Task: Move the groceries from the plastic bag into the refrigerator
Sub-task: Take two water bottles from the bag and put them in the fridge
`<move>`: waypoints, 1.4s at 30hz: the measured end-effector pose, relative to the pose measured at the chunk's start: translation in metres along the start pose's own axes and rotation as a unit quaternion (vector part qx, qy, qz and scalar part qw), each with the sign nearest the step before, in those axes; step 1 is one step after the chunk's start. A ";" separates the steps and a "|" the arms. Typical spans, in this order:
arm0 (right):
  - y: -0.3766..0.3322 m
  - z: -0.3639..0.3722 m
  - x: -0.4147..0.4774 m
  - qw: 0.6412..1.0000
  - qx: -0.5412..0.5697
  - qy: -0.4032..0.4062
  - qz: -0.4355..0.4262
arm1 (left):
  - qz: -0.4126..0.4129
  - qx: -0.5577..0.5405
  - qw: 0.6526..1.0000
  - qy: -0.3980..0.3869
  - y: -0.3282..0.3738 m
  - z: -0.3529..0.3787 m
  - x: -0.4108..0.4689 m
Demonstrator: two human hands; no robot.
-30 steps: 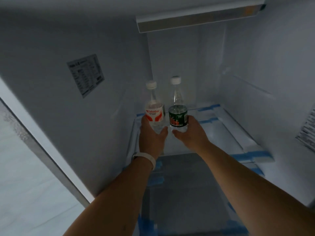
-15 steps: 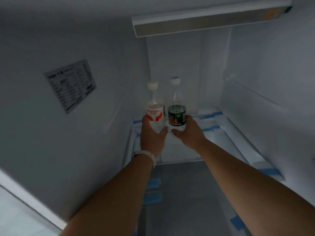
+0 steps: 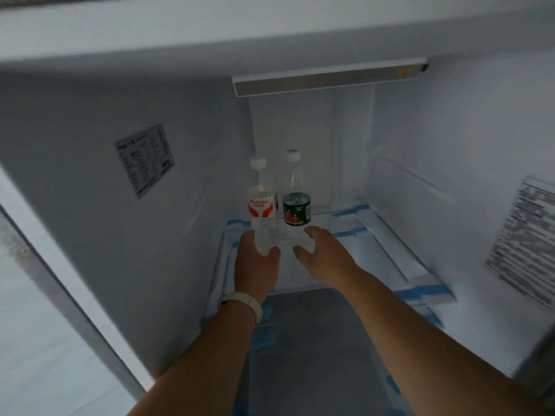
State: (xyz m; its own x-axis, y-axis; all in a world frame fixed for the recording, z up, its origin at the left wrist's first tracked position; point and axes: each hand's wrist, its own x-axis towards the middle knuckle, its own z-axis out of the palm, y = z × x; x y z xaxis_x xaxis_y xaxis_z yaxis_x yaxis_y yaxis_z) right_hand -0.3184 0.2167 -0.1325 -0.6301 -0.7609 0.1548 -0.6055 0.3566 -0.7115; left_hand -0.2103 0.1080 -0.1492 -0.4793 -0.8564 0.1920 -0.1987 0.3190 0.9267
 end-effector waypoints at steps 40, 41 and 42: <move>-0.125 0.112 -0.308 0.887 -0.218 -0.190 -0.360 | -0.010 0.397 0.913 0.098 -0.052 -0.257 -0.392; -0.138 0.123 -0.321 0.881 -0.217 -0.198 -0.371 | -0.017 0.402 0.909 0.111 -0.054 -0.274 -0.409; -0.151 0.133 -0.335 0.876 -0.210 -0.207 -0.382 | -0.027 0.406 0.905 0.122 -0.056 -0.291 -0.427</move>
State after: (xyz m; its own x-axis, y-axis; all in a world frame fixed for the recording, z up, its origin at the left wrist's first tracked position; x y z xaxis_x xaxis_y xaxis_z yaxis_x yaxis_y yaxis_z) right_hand 0.0491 0.3456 -0.1683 0.2144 -0.9649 0.1516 -0.9539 -0.2403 -0.1800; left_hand 0.2540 0.3380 -0.1890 -0.2658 -0.9124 0.3112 -0.8270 0.3817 0.4129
